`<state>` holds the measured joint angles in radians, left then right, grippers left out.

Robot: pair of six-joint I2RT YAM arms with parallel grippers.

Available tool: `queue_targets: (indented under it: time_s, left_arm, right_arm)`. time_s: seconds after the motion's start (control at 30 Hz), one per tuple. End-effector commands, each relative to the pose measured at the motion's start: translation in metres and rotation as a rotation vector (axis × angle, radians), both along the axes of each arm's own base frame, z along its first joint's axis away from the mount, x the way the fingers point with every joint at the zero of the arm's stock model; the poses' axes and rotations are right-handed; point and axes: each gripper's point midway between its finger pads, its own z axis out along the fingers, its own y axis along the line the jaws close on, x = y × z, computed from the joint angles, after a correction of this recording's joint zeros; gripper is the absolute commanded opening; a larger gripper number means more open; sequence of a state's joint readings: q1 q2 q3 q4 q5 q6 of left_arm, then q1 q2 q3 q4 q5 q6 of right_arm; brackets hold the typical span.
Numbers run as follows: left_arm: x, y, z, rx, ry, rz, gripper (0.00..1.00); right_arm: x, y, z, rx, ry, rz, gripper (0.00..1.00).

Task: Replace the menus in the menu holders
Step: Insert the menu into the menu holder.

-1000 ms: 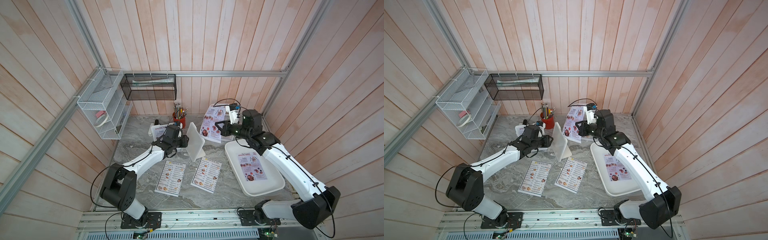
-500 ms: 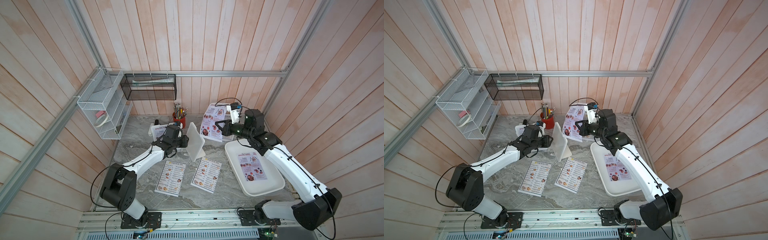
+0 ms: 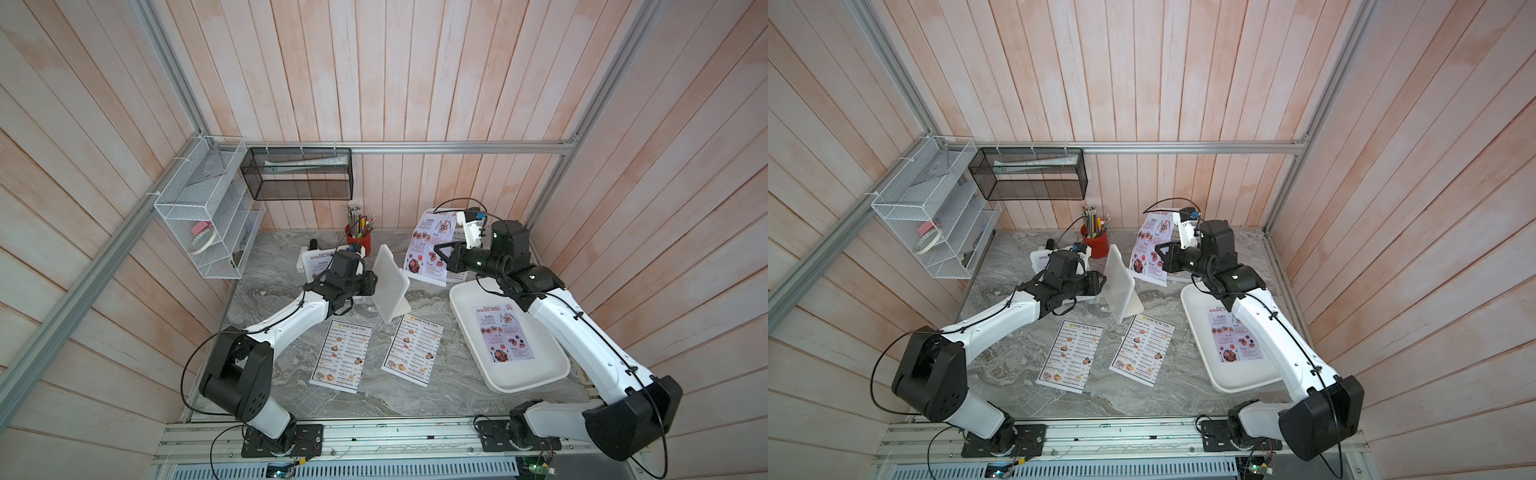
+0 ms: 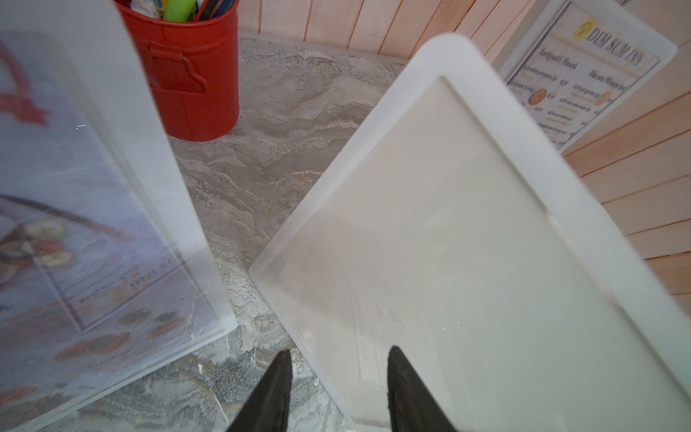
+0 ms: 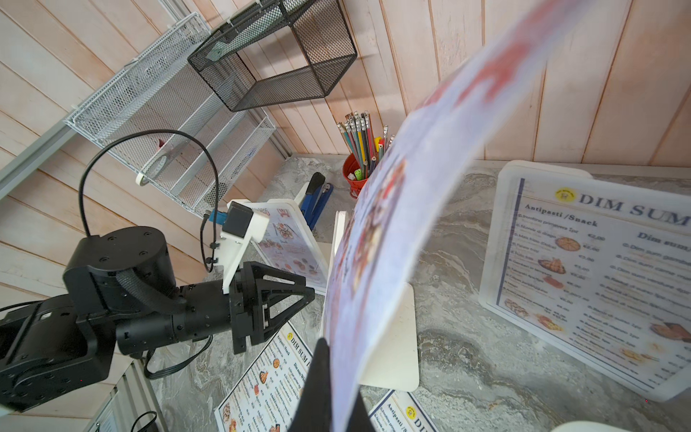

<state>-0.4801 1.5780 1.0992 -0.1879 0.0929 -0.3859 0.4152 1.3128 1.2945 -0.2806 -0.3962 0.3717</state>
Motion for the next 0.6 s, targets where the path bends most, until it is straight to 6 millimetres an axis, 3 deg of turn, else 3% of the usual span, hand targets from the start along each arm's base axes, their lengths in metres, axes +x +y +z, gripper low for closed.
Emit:
queue_targets:
  time_s: [0.0, 0.3, 0.57]
  left_arm:
    - [-0.002, 0.002, 0.004, 0.012, -0.015, -0.001, 0.44]
    - [-0.004, -0.001, 0.006, 0.016, -0.016, -0.029, 0.44]
    - [-0.011, -0.006, 0.014, 0.048, -0.025, -0.064, 0.45]
  right_arm:
    - [-0.004, -0.001, 0.006, 0.023, -0.017, 0.013, 0.0]
    - [-0.004, 0.005, -0.002, 0.018, -0.002, 0.049, 0.0]
    - [0.01, 0.011, -0.009, -0.01, -0.019, 0.058, 0.0]
